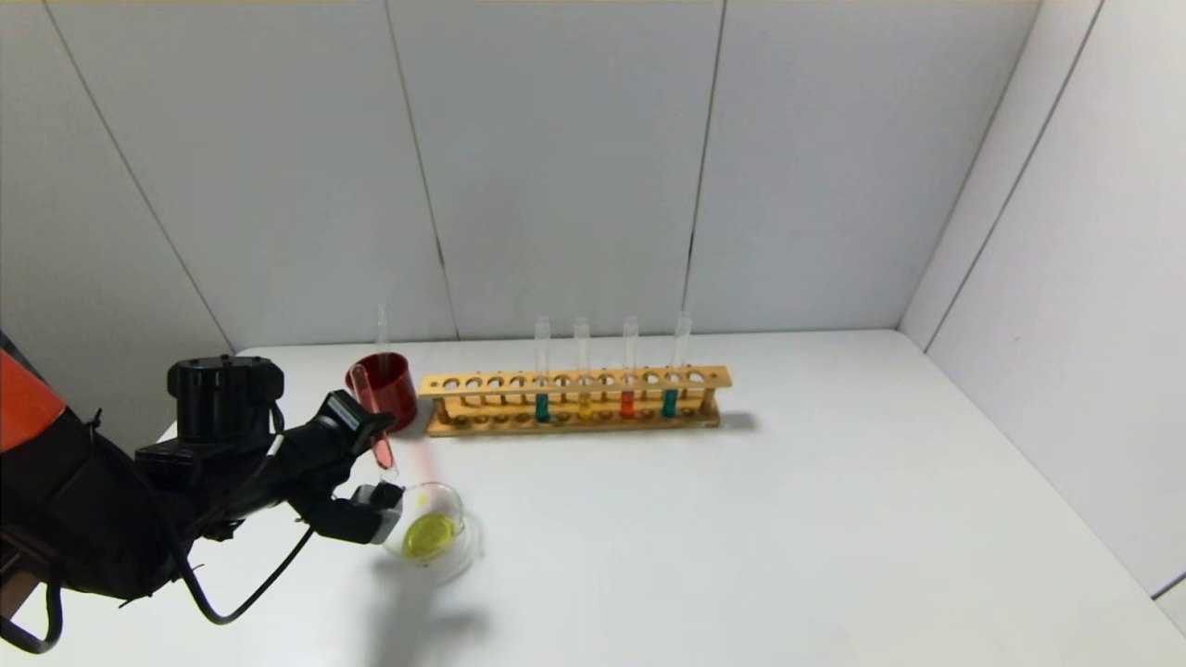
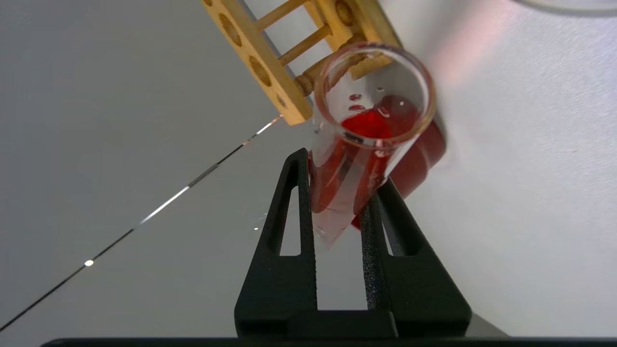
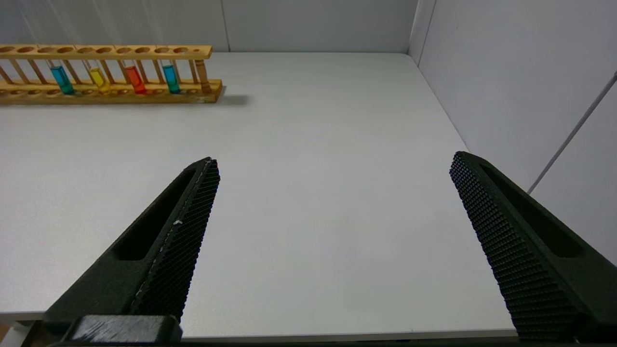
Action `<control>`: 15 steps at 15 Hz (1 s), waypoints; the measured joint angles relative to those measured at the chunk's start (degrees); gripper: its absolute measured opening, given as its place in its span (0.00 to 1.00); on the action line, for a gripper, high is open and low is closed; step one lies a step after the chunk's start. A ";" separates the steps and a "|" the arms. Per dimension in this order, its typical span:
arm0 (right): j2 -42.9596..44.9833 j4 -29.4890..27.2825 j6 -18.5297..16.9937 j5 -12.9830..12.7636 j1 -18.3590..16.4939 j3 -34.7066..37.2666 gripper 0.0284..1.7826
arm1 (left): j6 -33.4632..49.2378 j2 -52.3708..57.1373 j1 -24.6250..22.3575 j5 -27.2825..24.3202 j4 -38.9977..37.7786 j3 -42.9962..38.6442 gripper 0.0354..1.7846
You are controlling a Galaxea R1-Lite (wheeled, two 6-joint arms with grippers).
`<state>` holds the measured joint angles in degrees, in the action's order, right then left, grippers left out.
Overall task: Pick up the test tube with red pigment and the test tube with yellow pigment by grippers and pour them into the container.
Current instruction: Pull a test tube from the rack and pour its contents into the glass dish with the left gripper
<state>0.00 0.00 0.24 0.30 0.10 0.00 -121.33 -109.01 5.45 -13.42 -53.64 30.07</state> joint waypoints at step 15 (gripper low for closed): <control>0.00 0.00 -0.02 0.02 0.01 0.00 0.98 | -6.64 0.29 0.35 -0.38 -3.41 0.10 0.16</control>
<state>0.00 0.00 0.22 0.33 0.11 0.00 -127.98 -108.72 5.80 -13.80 -57.05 30.17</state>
